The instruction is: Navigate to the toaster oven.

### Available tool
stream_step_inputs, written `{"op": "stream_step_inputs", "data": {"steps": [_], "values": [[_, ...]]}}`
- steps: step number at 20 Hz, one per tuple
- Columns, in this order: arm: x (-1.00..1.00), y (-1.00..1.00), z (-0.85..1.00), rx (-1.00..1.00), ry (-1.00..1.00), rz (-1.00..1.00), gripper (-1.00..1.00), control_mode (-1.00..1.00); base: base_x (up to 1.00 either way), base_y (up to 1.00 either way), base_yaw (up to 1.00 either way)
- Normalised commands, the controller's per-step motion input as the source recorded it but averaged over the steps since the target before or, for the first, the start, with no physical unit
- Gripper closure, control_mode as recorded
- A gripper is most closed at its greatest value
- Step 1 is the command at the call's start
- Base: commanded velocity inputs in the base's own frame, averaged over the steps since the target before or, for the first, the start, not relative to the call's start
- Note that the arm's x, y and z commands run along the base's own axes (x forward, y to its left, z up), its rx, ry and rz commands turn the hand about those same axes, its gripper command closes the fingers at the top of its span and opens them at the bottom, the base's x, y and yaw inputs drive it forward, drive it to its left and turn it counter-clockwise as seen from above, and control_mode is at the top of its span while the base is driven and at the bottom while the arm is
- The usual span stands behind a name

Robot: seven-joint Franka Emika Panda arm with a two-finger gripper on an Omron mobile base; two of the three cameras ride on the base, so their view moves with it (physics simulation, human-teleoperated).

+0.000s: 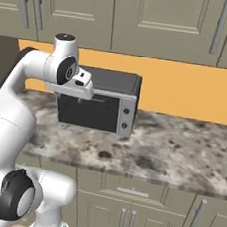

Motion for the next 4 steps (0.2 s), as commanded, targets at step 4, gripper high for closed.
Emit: {"op": "stream_step_inputs", "data": {"steps": [4], "values": [[0.0, 0.0, 0.0, 0.0, 0.0, 0.0, -1.0, 1.0, 0.66, 0.0, 0.0]]}}
